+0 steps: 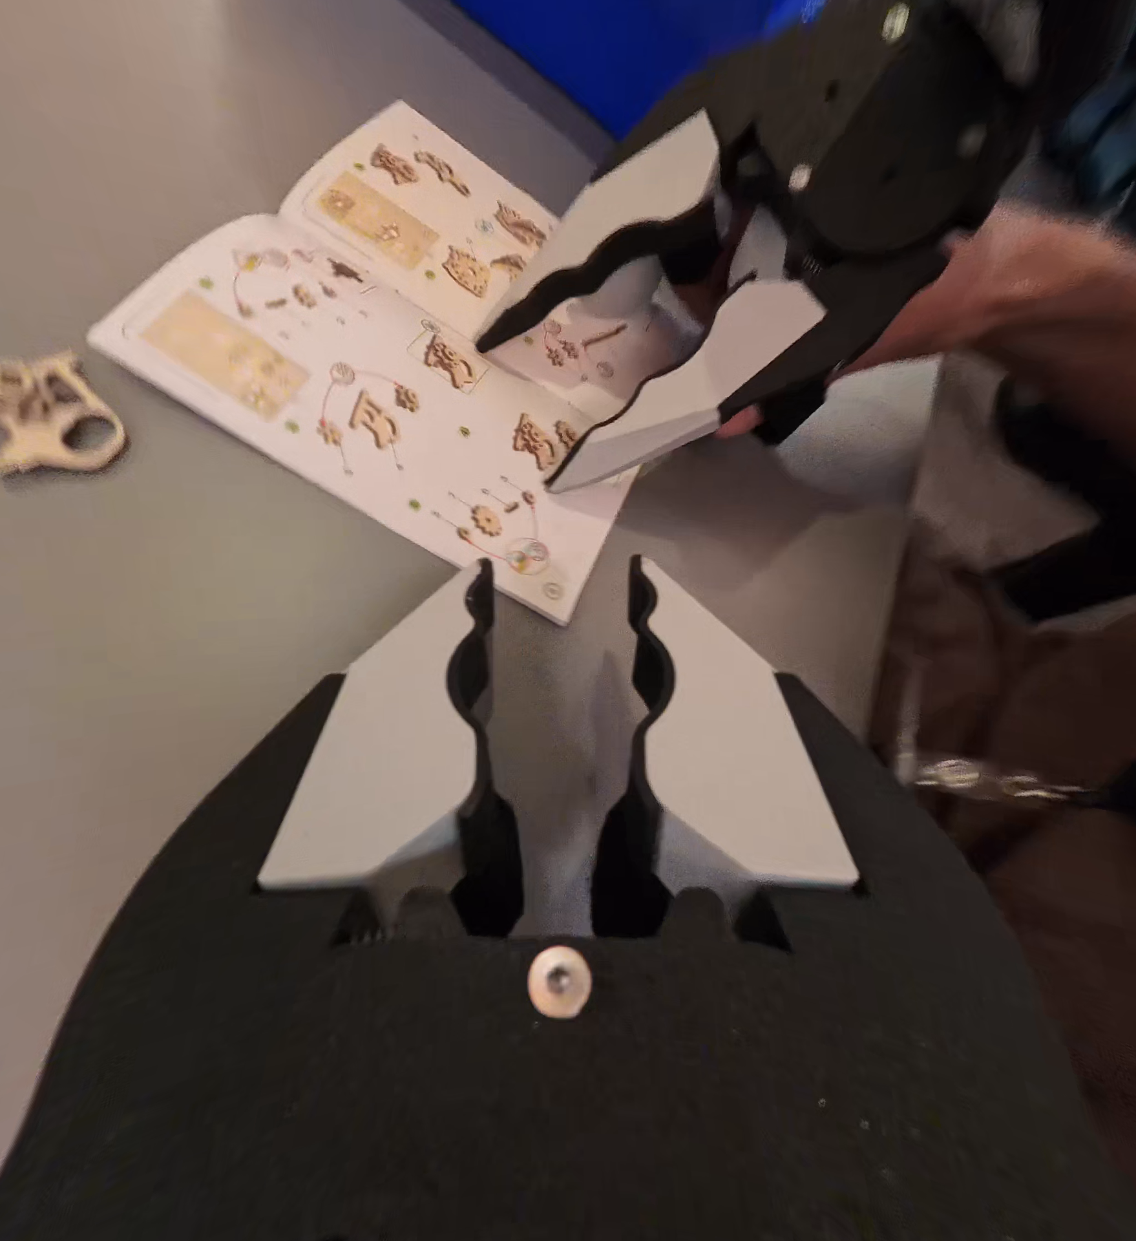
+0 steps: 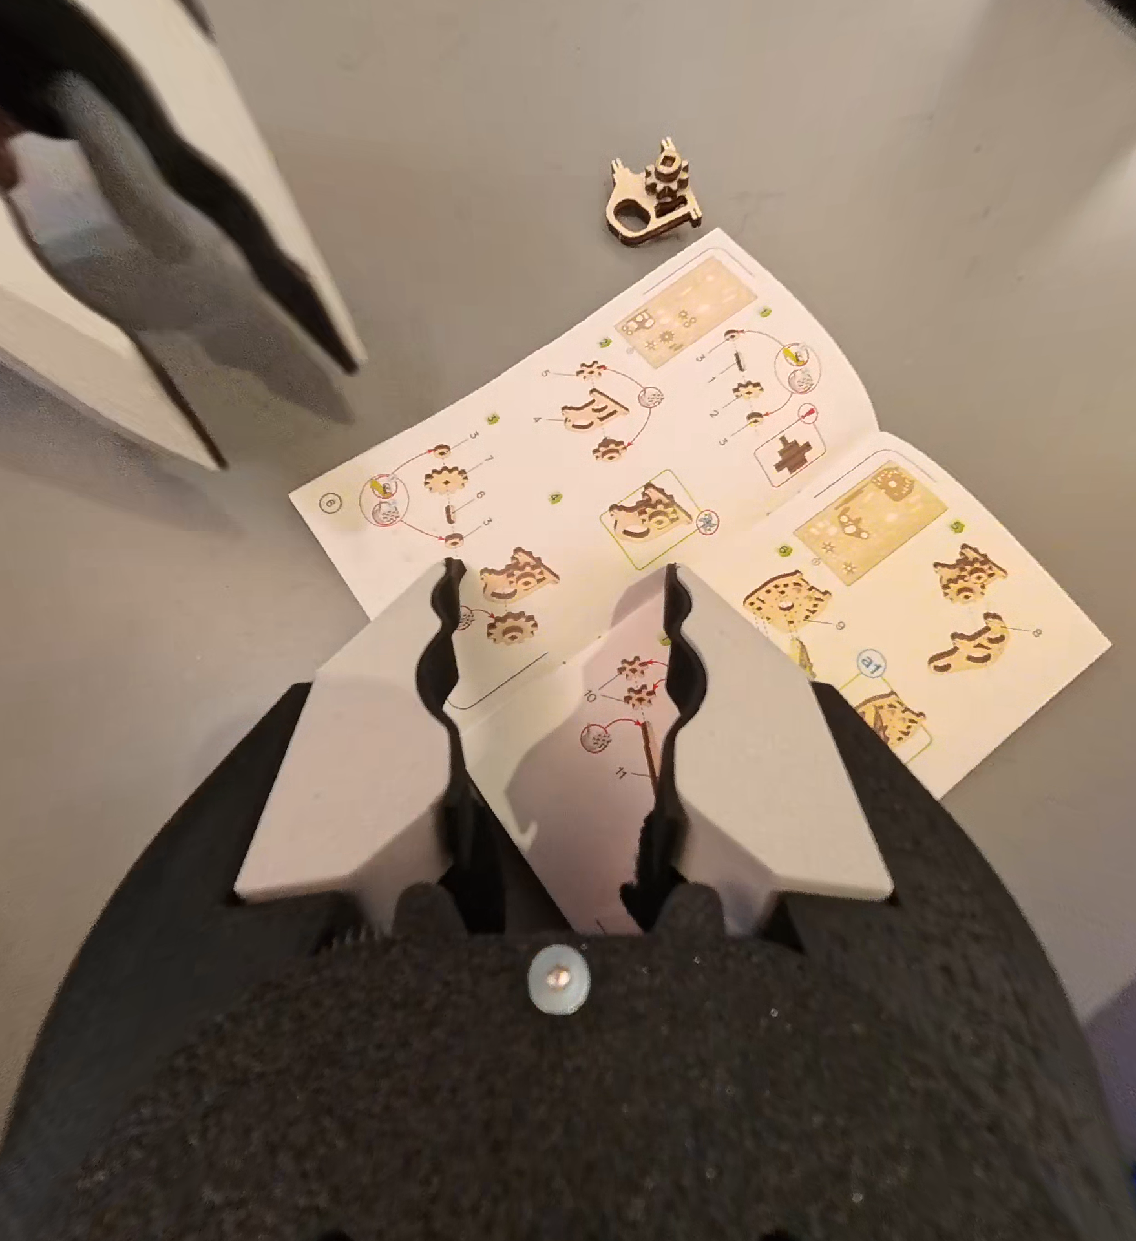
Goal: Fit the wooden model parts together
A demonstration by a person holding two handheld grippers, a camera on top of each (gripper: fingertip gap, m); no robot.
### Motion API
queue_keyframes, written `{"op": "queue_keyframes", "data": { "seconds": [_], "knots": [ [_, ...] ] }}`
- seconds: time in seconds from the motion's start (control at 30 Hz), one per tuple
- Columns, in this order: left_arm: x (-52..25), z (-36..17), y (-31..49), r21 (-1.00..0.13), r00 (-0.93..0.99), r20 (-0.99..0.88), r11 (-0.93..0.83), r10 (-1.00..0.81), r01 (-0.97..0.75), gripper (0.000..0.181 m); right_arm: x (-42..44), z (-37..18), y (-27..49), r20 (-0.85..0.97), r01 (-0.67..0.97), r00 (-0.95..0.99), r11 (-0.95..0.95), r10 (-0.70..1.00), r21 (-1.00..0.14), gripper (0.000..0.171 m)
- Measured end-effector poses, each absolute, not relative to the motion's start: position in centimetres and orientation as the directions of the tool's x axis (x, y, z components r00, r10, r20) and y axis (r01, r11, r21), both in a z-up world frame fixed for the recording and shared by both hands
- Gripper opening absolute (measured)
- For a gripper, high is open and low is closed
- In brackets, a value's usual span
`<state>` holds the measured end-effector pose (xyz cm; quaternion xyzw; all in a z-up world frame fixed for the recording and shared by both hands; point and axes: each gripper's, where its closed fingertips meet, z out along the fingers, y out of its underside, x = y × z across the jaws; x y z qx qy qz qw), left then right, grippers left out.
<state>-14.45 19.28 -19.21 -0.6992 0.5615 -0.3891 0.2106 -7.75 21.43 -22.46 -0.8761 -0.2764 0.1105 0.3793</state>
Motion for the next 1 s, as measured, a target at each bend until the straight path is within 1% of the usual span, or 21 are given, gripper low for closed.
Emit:
{"op": "queue_keyframes", "data": {
  "seconds": [0.07, 0.1, 0.23, 0.33, 0.4, 0.53, 0.6, 0.67, 0.73, 0.8, 0.87, 1.0],
  "knots": [
    [-13.8, -20.3, 20.3, -0.724, 0.002, 0.185, -0.137, -0.983, -0.677, 0.047, -7.8, -22.5, 21.4, 0.015, 0.400, 0.822, -0.558, 0.570, -0.727, 0.061],
    [-13.5, -20.6, 20.6, -0.722, -0.027, 0.158, -0.097, -0.987, -0.685, 0.051, -7.8, -22.5, 21.4, 0.015, 0.400, 0.821, -0.557, 0.571, -0.728, 0.061],
    [-12.5, -20.8, 20.4, -0.739, -0.126, 0.161, -0.035, -0.979, -0.673, 0.050, -7.8, -22.5, 21.4, 0.015, 0.402, 0.817, -0.551, 0.576, -0.732, 0.061],
    [-12.7, -21.8, 20.8, -0.708, -0.162, 0.109, 0.038, -0.981, -0.705, 0.052, -7.8, -22.5, 21.4, 0.014, 0.402, 0.816, -0.550, 0.578, -0.732, 0.061],
    [-12.8, -22.1, 20.8, -0.698, -0.174, 0.104, 0.053, -0.979, -0.714, 0.053, -7.8, -22.5, 21.4, 0.014, 0.402, 0.815, -0.548, 0.579, -0.733, 0.061],
    [-12.7, -22.2, 21.0, -0.707, -0.168, 0.071, 0.070, -0.983, -0.704, 0.047, -7.7, -22.4, 21.5, 0.018, 0.405, 0.813, -0.545, 0.581, -0.734, 0.062],
    [-12.7, -22.3, 21.0, -0.708, -0.168, 0.059, 0.077, -0.984, -0.702, 0.047, -7.5, -22.2, 21.3, 0.038, 0.426, 0.808, -0.539, 0.588, -0.726, 0.065],
    [-12.7, -22.3, 21.0, -0.708, -0.167, 0.047, 0.085, -0.985, -0.701, 0.048, -7.4, -21.0, 20.8, 0.014, 0.397, 0.804, -0.520, 0.594, -0.757, 0.064],
    [-12.7, -22.3, 21.0, -0.708, -0.165, 0.034, 0.092, -0.986, -0.700, 0.048, -7.8, -20.0, 19.7, -0.031, 0.366, 0.780, -0.497, 0.624, -0.787, 0.058],
    [-12.7, -22.4, 21.0, -0.708, -0.161, 0.025, 0.096, -0.987, -0.700, 0.049, -8.0, -20.3, 18.7, -0.044, 0.380, 0.758, -0.496, 0.651, -0.781, 0.057],
    [-12.7, -22.4, 20.9, -0.708, -0.157, 0.023, 0.095, -0.987, -0.700, 0.050, -8.2, -20.8, 18.7, -0.012, 0.419, 0.745, -0.482, 0.667, -0.770, 0.055],
    [-12.6, -22.4, 20.8, -0.710, -0.150, 0.016, 0.094, -0.989, -0.698, 0.051, -9.0, -21.0, 19.7, -0.014, 0.421, 0.743, -0.483, 0.669, -0.768, 0.053]
  ]
}}
